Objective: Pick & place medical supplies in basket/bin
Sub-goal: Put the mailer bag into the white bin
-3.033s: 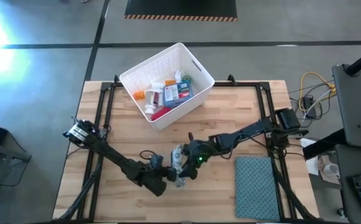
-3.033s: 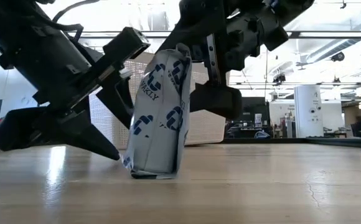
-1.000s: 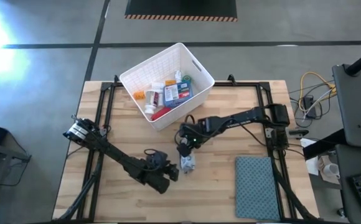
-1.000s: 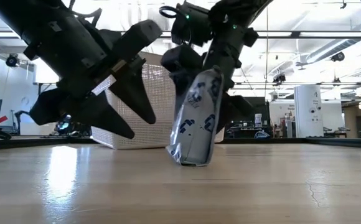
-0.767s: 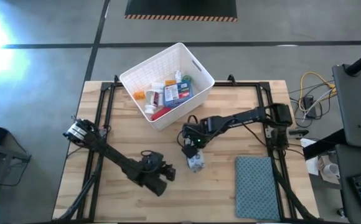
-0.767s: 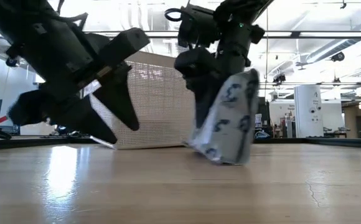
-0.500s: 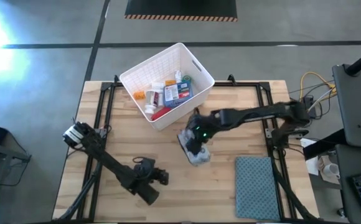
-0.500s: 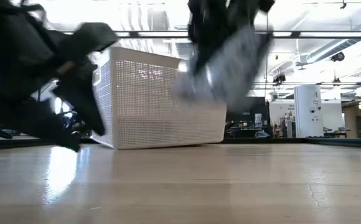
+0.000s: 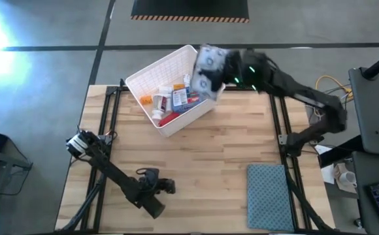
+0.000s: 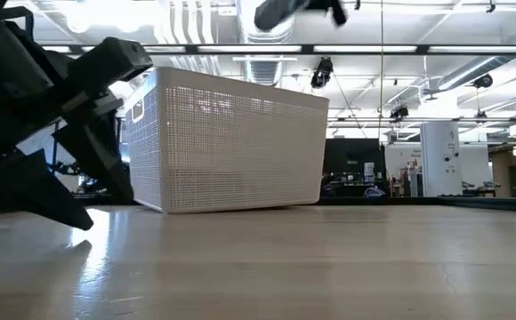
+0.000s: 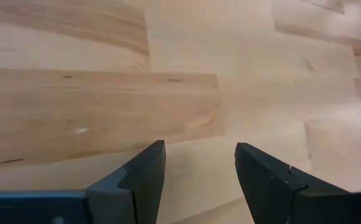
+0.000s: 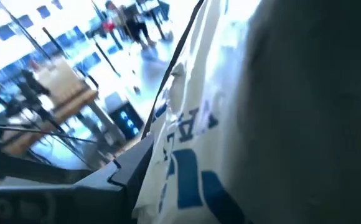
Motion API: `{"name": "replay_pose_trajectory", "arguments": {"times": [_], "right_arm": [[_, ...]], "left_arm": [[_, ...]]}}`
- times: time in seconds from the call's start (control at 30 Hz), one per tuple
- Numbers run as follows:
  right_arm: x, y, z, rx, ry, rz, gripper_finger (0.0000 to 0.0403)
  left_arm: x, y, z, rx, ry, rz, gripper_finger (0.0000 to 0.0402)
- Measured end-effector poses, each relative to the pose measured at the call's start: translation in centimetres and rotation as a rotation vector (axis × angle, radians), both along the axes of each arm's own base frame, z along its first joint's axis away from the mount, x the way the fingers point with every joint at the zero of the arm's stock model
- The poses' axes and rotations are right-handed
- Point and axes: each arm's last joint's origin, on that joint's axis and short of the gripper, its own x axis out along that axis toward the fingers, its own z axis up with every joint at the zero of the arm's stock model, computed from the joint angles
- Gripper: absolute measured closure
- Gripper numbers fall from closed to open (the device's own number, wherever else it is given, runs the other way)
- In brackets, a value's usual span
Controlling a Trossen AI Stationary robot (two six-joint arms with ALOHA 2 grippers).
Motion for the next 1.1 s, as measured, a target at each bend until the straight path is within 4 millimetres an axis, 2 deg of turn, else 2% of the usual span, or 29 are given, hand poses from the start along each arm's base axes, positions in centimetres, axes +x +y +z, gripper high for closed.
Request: {"name": "replay_pose_trajectory", "arguments": {"times": [0.1, 0.2, 0.3, 0.4, 0.53, 0.67, 0.9, 1.1], "right_arm": [[1.9, -4.5, -1.4, 0.029, 0.054, 0.008, 0.0217], [4.1, -8.0, -3.2, -0.004, 0.176, 0.008, 0.0214], [6.4, -10.4, -5.9, -0.051, 0.388, 0.009, 0.0199], [8.3, -11.8, -8.2, -0.085, 0.594, -0.022, 0.0178], [9.6, -12.6, -9.5, -0.058, 0.738, -0.001, 0.0150], [10.2, -12.5, -11.1, 0.024, 0.866, 0.062, 0.0130], [10.1, -10.8, -13.0, 0.149, 1.011, 0.167, 0.0121], [9.7, -8.2, -13.1, 0.228, 1.097, 0.179, 0.0129]], "left_arm": [[0.3, 0.0, 0.3, 0.005, -0.023, 0.008, 0.0226], [0.7, -0.2, 0.9, 0.028, -0.063, 0.020, 0.0226], [1.1, -0.3, 1.5, 0.044, -0.097, 0.026, 0.0226], [1.4, -0.6, 2.3, 0.056, -0.100, 0.015, 0.0226], [1.5, -0.7, 2.9, 0.075, -0.081, 0.004, 0.0226], [1.5, -0.6, 3.4, 0.098, -0.055, 0.002, 0.0226], [1.4, -0.4, 3.8, 0.154, -0.067, 0.012, 0.0226], [1.3, -0.4, 3.8, 0.155, -0.065, 0.011, 0.0226]]}}
